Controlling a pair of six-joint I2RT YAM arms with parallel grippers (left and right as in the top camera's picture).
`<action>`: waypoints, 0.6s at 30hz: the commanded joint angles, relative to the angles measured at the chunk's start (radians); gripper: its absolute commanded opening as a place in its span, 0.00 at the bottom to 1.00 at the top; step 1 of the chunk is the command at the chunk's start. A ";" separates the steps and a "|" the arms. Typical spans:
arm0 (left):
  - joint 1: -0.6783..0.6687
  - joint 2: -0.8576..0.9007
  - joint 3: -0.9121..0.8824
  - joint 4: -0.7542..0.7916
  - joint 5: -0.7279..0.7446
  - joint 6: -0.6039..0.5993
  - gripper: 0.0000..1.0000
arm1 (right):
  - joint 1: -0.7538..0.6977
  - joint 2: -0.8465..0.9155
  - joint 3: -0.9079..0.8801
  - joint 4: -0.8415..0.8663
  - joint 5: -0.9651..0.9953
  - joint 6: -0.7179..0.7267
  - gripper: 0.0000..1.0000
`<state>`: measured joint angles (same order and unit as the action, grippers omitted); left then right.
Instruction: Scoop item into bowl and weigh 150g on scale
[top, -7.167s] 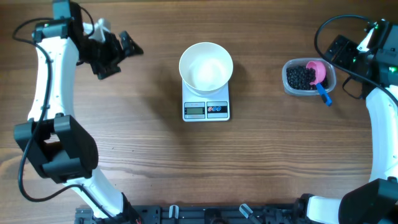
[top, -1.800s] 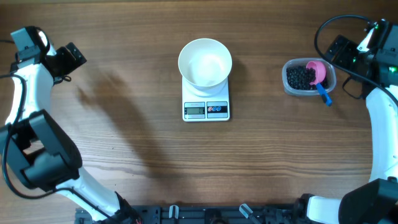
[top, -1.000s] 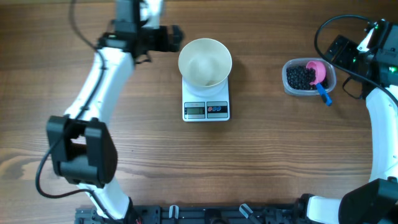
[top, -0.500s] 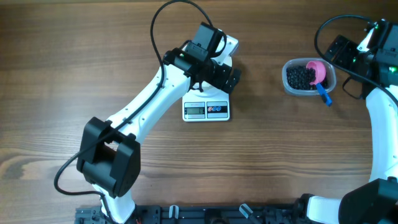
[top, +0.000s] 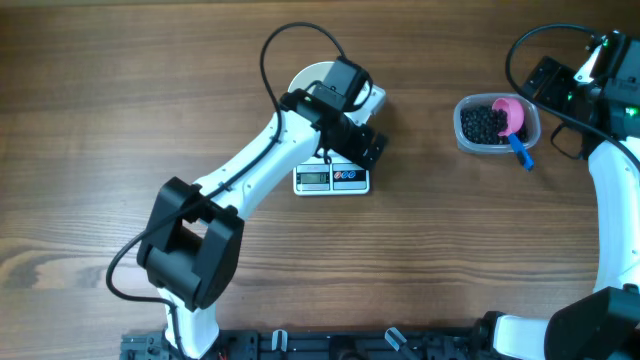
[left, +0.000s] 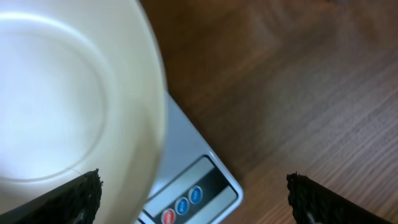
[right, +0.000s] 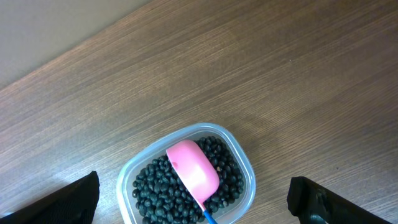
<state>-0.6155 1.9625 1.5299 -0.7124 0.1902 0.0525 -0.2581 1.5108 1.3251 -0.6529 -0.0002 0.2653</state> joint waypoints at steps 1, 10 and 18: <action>-0.044 0.005 -0.007 -0.023 -0.002 0.019 1.00 | -0.003 -0.017 0.002 0.002 -0.009 0.012 1.00; -0.050 0.005 -0.005 0.038 -0.200 0.019 1.00 | -0.003 -0.017 0.002 0.002 -0.009 0.012 1.00; 0.029 0.000 0.164 0.010 -0.104 0.019 1.00 | -0.003 -0.017 0.002 0.002 -0.009 0.012 1.00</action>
<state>-0.6285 1.9640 1.5539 -0.6514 0.0246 0.0525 -0.2581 1.5108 1.3251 -0.6525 -0.0002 0.2653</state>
